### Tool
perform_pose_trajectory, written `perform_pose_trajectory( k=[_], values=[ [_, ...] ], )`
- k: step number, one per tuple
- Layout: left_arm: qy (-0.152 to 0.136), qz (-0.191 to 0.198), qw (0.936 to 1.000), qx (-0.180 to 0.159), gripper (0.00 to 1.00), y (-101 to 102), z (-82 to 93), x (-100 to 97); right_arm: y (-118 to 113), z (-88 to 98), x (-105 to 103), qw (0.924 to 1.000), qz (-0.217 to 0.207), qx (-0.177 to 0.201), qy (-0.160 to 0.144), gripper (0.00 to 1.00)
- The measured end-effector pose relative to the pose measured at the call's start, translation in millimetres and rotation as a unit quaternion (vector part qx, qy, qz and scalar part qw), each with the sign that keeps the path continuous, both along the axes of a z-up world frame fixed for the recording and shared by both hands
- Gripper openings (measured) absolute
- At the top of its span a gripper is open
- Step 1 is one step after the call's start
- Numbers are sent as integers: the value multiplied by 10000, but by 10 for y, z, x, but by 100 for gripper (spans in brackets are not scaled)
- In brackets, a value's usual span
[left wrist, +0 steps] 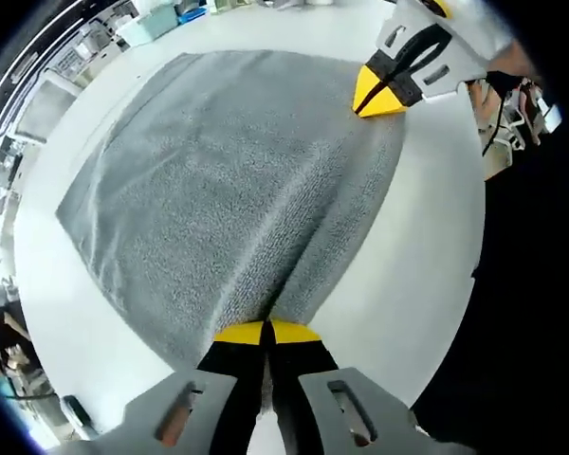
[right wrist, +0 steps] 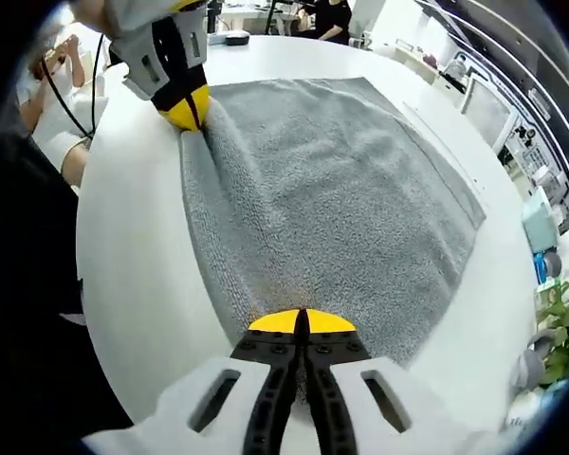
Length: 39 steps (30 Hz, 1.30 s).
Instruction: Fold the towel on the table until its edges align and the towel forms a compact rectangular stack.
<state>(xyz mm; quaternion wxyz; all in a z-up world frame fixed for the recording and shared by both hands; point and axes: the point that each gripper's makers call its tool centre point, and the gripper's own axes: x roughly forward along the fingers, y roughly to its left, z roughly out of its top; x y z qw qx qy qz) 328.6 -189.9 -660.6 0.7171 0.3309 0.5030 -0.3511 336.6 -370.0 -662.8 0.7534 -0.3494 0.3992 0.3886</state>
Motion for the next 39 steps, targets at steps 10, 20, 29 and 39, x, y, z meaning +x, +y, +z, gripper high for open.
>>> perform_pose_trajectory(
  k=[10, 20, 29, 39],
  values=[
    [-19, 255, 9993, -260, 1, 6, 0, -65, -9, 4, -87, 9998, -32, 194, -46, 0],
    [-250, 55, 9993, -258, 1, 7, 4, -105, -22, 16, -145, 9985, -28, 533, -92, 0],
    [-339, 89, 9987, -374, 1, 6, 6, -129, -4, 18, -169, 9977, 46, 676, -49, 0],
    [-249, 194, 9983, -489, 1, 6, 5, -133, 5, 17, -169, 9968, 240, 763, 63, 0]
  ],
)
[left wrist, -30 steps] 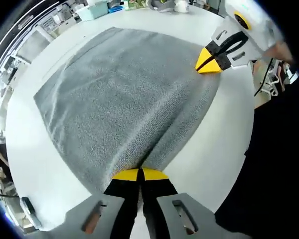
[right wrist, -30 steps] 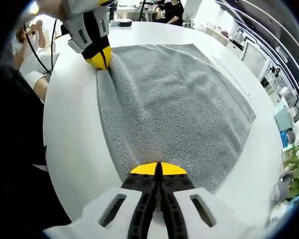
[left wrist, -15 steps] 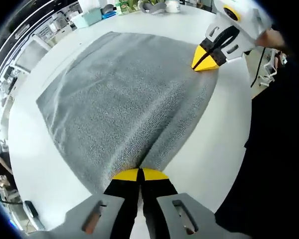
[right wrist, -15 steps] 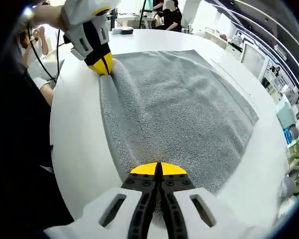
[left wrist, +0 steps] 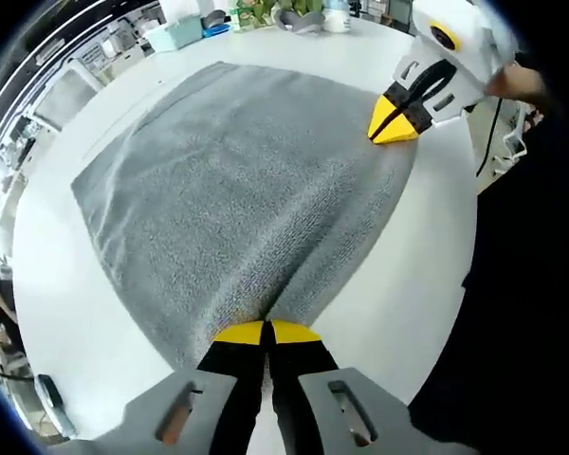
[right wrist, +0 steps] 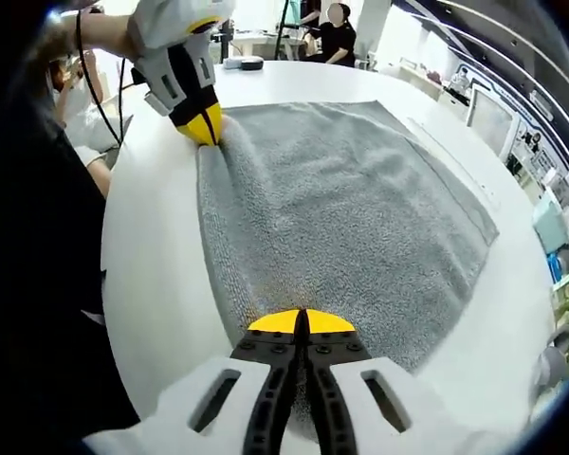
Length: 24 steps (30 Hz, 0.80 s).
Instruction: Fold the towel on the table until its edges align and the towel forms a compact rectangular stack.
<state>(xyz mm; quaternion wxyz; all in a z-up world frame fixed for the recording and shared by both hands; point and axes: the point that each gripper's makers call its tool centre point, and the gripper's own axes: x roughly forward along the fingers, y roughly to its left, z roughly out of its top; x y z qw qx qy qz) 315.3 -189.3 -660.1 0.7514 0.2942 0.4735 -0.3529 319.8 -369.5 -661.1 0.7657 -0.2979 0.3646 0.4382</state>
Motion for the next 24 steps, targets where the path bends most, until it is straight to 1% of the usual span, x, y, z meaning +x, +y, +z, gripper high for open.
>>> perform_pose_trajectory(
  k=[3, 5, 6, 7, 9, 11, 12, 13, 14, 15, 16, 17, 18, 19, 20, 21, 22, 23, 24],
  values=[
    [-152, -104, 9998, -10, 1, -1, 4, -14, 3, 3, -4, 10000, -46, 51, 63, 0],
    [-212, -95, 9997, -58, 1, 4, 8, -15, 5, 2, -5, 9998, -123, 108, 62, 0],
    [-258, -1, 9996, -131, 1, 7, 12, -8, 4, 3, -4, 9998, -145, 156, 46, 0],
    [-293, 19, 9994, -164, 1, 9, 13, -10, 18, 8, 0, 9991, -241, 333, 37, 0],
    [-413, 75, 9989, -217, 1, 10, 17, -7, 7, 16, 3, 9976, -410, 544, 76, 0],
    [-544, 290, 9975, -333, 1, 12, 26, 0, 5, 20, 9, 9961, -538, 693, 74, 0],
    [-602, 398, 9963, -457, 1, 12, 30, 4, 6, 22, 13, 9943, -697, 804, 101, 0],
    [-640, 472, 9952, -578, 1, 12, 34, 7, -1, 24, 12, 9933, -753, 869, 77, 0],
    [-649, 546, 9938, -714, 1, 16, 37, 7, -7, 23, 7, 9935, -731, 874, 40, 0],
    [-608, 746, 9908, -951, 1, 25, 36, 8, -6, 28, 6, 9918, -850, 954, 37, 0],
    [-554, 922, 9877, -1132, 1, 31, 35, 10, -11, 31, -3, 9918, -849, 952, 39, 0],
    [-357, 1090, 9835, -1399, 2, 30, 45, -11, -17, 39, -13, 9925, -796, 927, 24, 0],
    [-182, 1337, 9787, -1546, 3, 40, 55, -41, -45, 64, -33, 9934, -757, 858, 24, 0],
    [-128, 1452, 9761, -1614, 4, 76, 68, -63, -68, 84, -53, 9936, -765, 831, 46, 0],
    [-186, 1510, 9754, -1597, 5, 114, 80, -64, -116, 133, -104, 9936, -752, 838, 59, 0],
    [-243, 1425, 9771, -1560, 8, 140, 94, -85, -153, 168, -138, 9935, -753, 854, 41, 0],
    [-305, 1185, 9800, -1571, 11, 123, 112, -141, -198, 200, -162, 9930, -791, 875, 0, 0],
    [-316, 1097, 9814, -1547, 15, 125, 114, -162, -279, 229, -218, 9922, -878, 884, -3, 0],
    [-303, 1040, 9841, -1406, 16, 160, 110, -231, -327, 238, -256, 9918, -924, 878, 22, 0]
  ],
)
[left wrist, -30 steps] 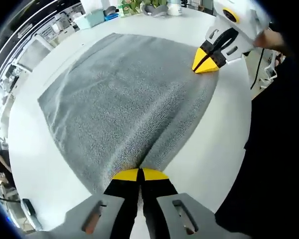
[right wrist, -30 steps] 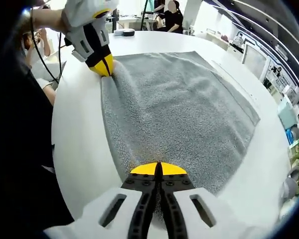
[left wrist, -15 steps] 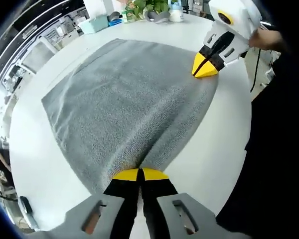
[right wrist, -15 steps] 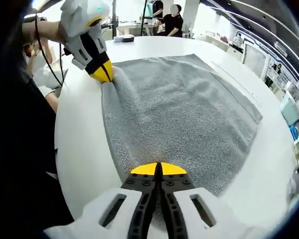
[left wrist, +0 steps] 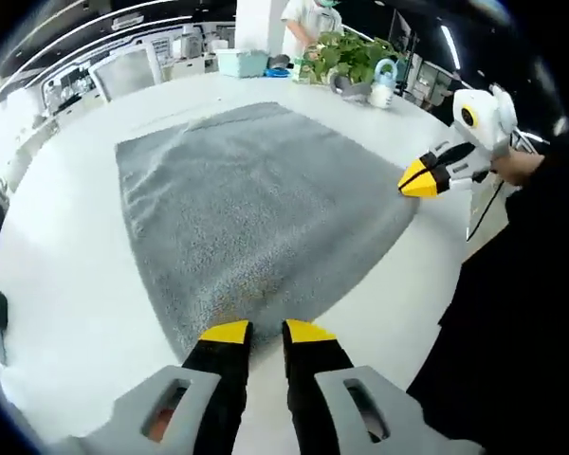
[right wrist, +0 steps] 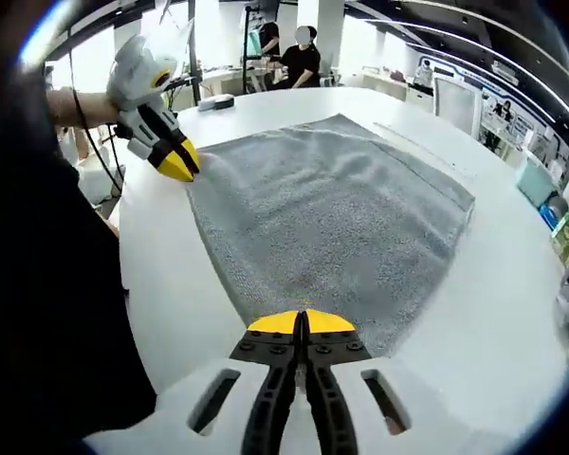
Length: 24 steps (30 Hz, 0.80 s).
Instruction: Fold the towel on the table until its edges align and the towel forms a compact rectangular stack.
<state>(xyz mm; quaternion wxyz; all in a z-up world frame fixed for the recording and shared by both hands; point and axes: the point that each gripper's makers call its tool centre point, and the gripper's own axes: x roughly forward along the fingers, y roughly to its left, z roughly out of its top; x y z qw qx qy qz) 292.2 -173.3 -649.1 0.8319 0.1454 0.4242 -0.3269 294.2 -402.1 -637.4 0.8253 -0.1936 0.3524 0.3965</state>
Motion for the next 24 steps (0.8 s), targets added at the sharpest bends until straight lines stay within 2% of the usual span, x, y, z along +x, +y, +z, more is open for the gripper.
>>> perform_pose_trajectory(
  k=[2, 4, 5, 8, 10, 12, 15, 17, 18, 21, 22, 23, 24],
  values=[
    [-121, -276, 9995, 95, 17, 0, 19, -91, -147, -37, -152, 9996, 68, -252, 80, 9],
    [-74, -398, 9991, 149, 17, 3, 17, -204, -248, -103, -322, 9988, 125, -419, 202, 15],
    [-75, -420, 9990, 164, 18, 5, 19, -238, -263, -132, -429, 9987, 160, -369, 329, 15],
    [-47, -561, 9983, 126, 24, -18, 31, -327, -315, -156, -545, 9987, 42, -299, 420, 16],
    [-28, -712, 9975, 16, 28, -80, 44, -372, -327, -179, -610, 9983, -40, -252, 527, 20],
    [103, -876, 9960, 128, 33, -98, 22, -423, -308, -188, -661, 9980, -77, -183, 601, 25],
    [-63, -974, 9945, 368, 35, -96, -3, -373, -292, -237, -683, 9978, -153, -240, 591, 25],
    [-24, -940, 9947, 423, 34, -97, -48, -344, -295, -232, -594, 9985, -287, -272, 385, 21],
    [4, -953, 9944, 467, 34, -93, -67, -334, -283, -240, -589, 9981, -285, -267, 474, 21],
    [33, -1047, 9924, 639, 29, -60, -104, -310, -249, -230, -551, 9980, -368, -116, 496, 21],
    [42, -1061, 9929, 530, 28, -78, -88, -302, -277, -233, -530, 9982, -366, -208, 437, 20],
    [72, -1045, 9929, 561, 27, -60, -97, -287, -308, -237, -509, 9982, -368, -299, 380, 20],
    [93, -1009, 9935, 523, 27, -59, -91, -280, -309, -229, -494, 9982, -401, -252, 354, 21]
  ],
)
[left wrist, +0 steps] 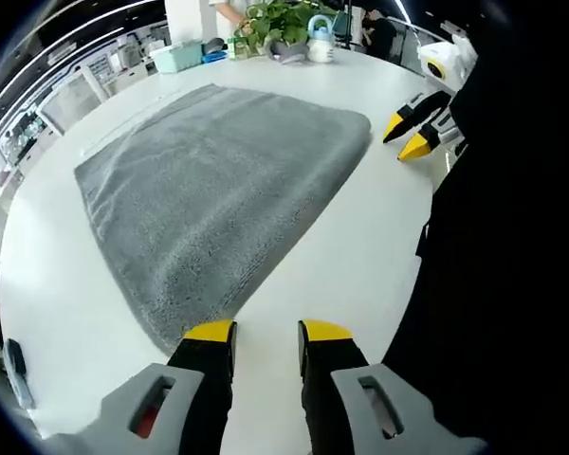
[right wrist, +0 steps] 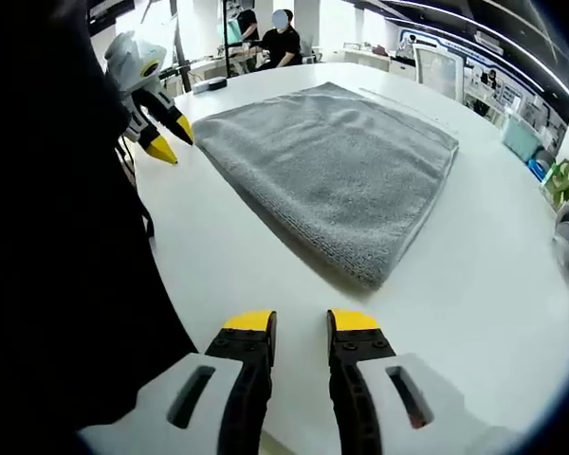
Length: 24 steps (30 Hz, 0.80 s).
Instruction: Fold the towel on the table until its edges align and the towel forms a compact rectangular stack.
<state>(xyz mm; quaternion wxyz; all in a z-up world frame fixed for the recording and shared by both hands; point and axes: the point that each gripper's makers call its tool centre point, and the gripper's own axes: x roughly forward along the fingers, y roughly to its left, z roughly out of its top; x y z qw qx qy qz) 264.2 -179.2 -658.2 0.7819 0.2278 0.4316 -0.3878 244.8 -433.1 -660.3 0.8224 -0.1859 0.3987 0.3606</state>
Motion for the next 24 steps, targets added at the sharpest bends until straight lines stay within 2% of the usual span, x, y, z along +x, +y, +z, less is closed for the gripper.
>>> perform_pose_trajectory(
  k=[7, 9, 11, 13, 16, 18, 19, 20, 24],
  values=[
    [-93, 28, 10000, 1, 23, 12, 3, 106, -200, -4, 137, 9990, -442, 5, -35, 23],
    [-214, -57, 9997, 52, 15, 16, 7, 143, -223, -12, 177, 9987, -503, 10, -80, 20],
    [-178, -106, 9998, -68, 5, -24, 1, 133, -182, -18, 181, 9985, -517, 174, 3, 16],
    [-226, -28, 9997, -13, 1, 8, 8, 160, -198, -9, 201, 9986, -511, 84, -58, 11],
    [-169, 118, 9997, -115, 1, 21, 12, 177, -178, -15, 186, 9991, -428, 40, -44, 1],
    [-313, 167, 9994, -18, 1, 67, 9, 197, -160, -20, 165, 9995, -296, -49, -89, 0],
    [-389, 182, 9990, 76, 1, 102, 14, 203, -160, -16, 180, 9995, -215, -128, -209, 0],
    [-465, 178, 9985, 230, 3, 155, 12, 209, -156, -17, 175, 9994, -201, -163, -249, 2],
    [-745, 433, 9957, 330, 14, 296, 69, 252, -96, 60, 190, 9980, -37, -245, -584, 16]
  ],
)
